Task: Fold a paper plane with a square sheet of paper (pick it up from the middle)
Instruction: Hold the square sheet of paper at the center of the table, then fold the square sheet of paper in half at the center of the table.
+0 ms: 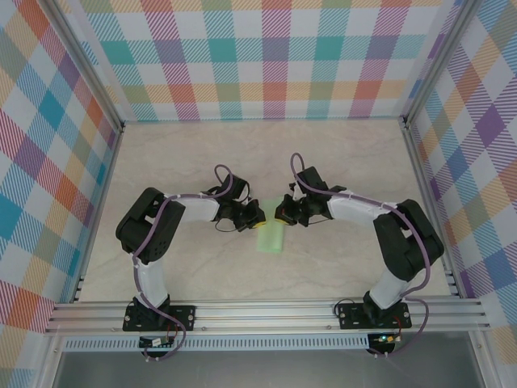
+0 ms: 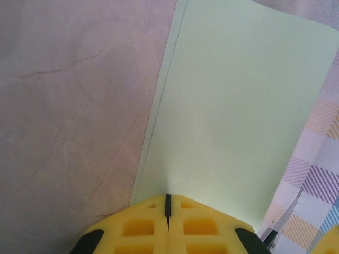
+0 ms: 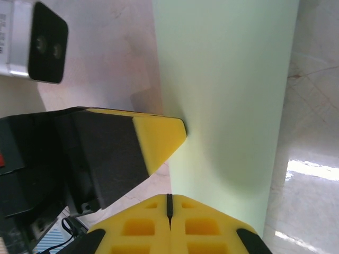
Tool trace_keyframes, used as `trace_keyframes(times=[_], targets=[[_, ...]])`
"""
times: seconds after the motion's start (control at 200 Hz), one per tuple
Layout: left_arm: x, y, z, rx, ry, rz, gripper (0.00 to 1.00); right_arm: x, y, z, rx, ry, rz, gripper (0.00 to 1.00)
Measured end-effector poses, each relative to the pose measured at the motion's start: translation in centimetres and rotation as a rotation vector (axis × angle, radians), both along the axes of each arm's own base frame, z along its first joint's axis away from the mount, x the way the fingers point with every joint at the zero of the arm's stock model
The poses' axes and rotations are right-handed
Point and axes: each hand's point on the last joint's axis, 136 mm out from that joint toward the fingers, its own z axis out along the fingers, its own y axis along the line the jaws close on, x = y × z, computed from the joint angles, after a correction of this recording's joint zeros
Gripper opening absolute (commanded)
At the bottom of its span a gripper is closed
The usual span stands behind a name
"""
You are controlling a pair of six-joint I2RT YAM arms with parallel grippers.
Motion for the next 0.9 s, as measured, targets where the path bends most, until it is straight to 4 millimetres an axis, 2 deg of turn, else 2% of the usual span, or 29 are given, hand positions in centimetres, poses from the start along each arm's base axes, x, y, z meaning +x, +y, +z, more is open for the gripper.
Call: trace_keyframes(times=[0.265,0.595,0.9], targets=[[0.0,0.0,0.0,0.002,-0.006,-0.007,0.00,-0.6,-0.1,-2.1,0.035,0.038,0.008,0.00],[0.0,0.0,-0.1,0.001,-0.005,-0.008,0.00,-1.0,-0.3,-3.3,0.057,0.049,0.014,0.00],[0.0,0.0,-0.1,0.001,-0.006,-0.011,0.00,-2.3,-1.3,-5.1,0.059,0.042,0.033,0.00]])
